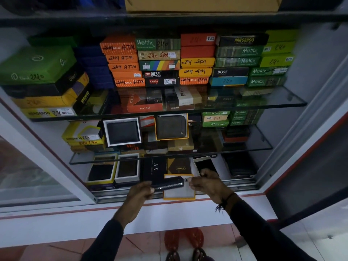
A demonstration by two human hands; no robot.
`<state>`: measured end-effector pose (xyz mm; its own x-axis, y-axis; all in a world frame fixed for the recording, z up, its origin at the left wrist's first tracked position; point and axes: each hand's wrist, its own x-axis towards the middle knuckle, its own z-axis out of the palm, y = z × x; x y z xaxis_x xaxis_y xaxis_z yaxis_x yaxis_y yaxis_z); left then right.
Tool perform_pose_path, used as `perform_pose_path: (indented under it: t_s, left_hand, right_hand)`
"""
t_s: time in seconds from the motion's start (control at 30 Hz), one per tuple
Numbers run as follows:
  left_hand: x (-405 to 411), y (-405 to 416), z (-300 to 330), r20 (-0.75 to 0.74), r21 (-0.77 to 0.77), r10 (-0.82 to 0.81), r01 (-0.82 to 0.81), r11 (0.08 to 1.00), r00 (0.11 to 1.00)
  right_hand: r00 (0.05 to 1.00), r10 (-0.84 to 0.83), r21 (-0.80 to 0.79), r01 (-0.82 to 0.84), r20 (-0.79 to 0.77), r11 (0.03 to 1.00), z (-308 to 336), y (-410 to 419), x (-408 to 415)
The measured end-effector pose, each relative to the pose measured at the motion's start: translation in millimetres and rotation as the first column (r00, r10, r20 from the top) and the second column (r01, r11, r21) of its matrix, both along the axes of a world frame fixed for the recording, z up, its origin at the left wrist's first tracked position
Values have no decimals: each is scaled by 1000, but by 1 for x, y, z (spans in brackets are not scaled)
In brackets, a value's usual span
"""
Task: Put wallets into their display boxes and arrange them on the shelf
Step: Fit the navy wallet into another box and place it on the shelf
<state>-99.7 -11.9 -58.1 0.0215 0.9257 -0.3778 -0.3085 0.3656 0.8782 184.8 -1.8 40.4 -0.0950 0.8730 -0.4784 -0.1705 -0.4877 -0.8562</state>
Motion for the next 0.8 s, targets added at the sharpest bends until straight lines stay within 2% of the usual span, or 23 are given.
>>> perform_pose_path:
  t_s: [0.17,0.37,0.47,0.67,0.8]
  left_hand:
    - [25,-3,-4,-39,85,56,-52,995,998]
    - [36,-8,-16,52,88,37,-42,995,998]
    - [34,-12,-16,72,116,-12,4,993,997]
    - [13,-9,-10,109,10,25,-26,1000,994]
    - [10,-8,8,197,24,-100,97,995,975]
  right_hand:
    - [997,-9,132,19,-73,991,10,-27,-57]
    - [991,-63,252,32,115,967,-5,-39,-96]
    - [990,-50,277,10,135,961,-5,-35,-90]
    - [997,10,199,-24,74,980,20,-15,-19]
    - [997,75,47,-76,29,996,18,3,13]
